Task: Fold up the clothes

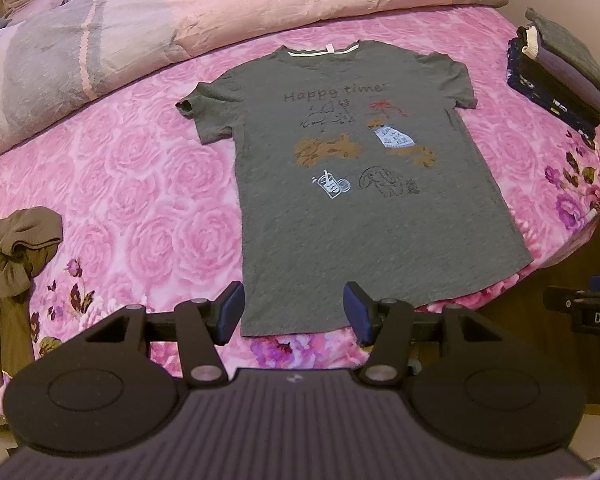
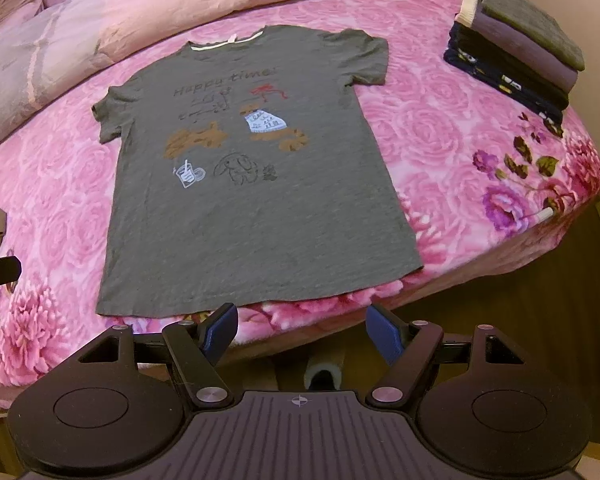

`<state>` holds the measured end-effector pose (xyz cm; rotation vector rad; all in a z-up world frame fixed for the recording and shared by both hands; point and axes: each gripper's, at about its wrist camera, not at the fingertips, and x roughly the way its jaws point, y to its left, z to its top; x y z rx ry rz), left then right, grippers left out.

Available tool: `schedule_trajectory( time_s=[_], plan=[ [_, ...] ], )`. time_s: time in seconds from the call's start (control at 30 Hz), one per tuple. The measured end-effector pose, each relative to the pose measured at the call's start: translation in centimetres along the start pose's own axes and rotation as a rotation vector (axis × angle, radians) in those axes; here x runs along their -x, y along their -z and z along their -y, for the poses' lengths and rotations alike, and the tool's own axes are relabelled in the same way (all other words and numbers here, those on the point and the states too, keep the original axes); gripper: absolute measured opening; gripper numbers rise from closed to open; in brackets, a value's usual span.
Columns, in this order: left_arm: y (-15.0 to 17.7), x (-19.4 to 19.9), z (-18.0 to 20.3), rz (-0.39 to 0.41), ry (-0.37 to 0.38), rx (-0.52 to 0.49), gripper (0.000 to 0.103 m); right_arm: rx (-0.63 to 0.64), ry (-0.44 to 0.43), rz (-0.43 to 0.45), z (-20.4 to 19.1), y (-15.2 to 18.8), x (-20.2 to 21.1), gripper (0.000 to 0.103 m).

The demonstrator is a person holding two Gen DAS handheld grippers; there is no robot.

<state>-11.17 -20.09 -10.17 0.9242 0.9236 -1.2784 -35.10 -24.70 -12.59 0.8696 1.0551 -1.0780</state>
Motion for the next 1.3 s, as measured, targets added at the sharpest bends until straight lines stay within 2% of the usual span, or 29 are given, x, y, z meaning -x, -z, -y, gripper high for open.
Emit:
schedule_trajectory(
  time_s=[0.6, 0.9, 1.3],
  plan=[
    [-1.1, -0.6, -1.3, 0.010, 0.011, 0.018, 0.051, 0.021, 0.008, 0.008, -1.2, -1.7, -0.5, 0.074],
    [-1.5, -1.5, -1.8, -0.014, 0.008, 0.031, 0.051, 0.034, 0.004, -0.002, -1.8, -2.6, -0.9, 0.074],
    [-3.3, -3.2, -2.2, -0.046, -0.033, 0.121, 0.053, 0.132, -0.018, -0.029, -2.3, -6.6, -2.9, 0.074]
  ],
)
